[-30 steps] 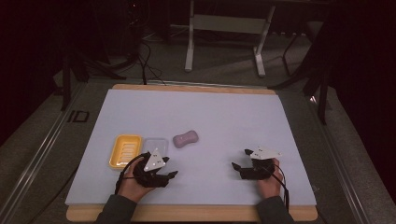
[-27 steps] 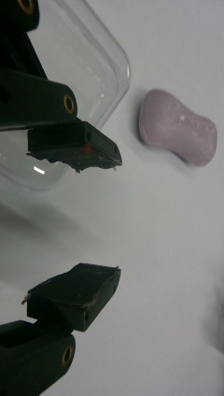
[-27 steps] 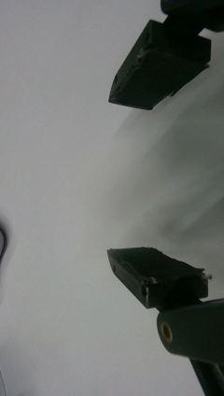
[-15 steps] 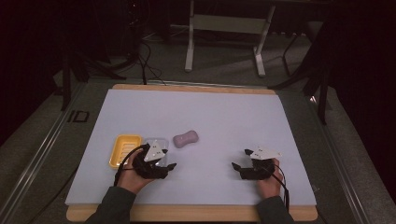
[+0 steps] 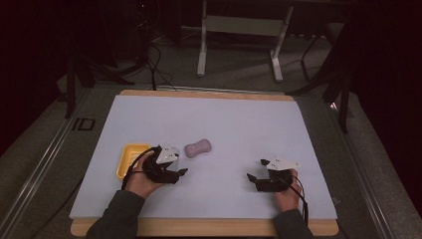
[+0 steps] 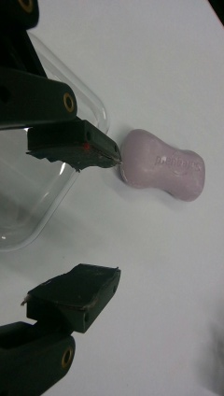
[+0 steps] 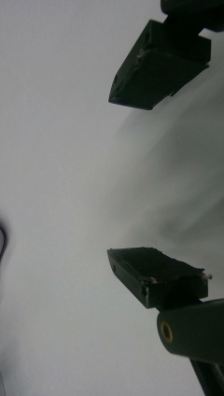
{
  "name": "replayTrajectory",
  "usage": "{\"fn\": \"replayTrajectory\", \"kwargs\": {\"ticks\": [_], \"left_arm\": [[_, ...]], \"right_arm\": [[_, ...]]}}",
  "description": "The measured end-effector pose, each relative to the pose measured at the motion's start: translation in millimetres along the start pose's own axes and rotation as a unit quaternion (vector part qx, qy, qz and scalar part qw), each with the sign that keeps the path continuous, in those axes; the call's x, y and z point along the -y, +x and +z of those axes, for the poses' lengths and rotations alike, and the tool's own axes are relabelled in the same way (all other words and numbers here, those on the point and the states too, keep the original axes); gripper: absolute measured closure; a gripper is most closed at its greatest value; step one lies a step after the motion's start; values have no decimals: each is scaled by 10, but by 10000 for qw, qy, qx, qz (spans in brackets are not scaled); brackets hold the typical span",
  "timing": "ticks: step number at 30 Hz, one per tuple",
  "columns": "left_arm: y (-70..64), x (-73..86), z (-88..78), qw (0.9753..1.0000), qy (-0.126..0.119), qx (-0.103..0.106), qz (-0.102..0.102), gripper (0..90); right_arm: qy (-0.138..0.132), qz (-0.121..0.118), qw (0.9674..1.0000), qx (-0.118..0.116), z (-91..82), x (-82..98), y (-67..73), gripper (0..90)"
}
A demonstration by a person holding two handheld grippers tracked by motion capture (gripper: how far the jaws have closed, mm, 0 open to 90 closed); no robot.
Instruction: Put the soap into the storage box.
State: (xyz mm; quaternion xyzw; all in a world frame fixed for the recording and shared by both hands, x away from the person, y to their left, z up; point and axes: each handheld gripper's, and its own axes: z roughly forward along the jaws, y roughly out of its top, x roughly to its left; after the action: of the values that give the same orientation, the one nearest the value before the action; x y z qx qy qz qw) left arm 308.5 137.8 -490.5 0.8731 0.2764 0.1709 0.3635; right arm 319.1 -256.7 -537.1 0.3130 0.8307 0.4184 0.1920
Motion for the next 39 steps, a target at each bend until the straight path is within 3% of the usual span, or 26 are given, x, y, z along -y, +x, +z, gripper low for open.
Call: {"fn": "replayTrajectory", "kwargs": {"ticks": [39], "left_arm": [[216, -176, 219, 9994, 336, -13, 4, 395]], "right_arm": [[34, -43, 10000, -14, 4, -3, 7, 208]]}}
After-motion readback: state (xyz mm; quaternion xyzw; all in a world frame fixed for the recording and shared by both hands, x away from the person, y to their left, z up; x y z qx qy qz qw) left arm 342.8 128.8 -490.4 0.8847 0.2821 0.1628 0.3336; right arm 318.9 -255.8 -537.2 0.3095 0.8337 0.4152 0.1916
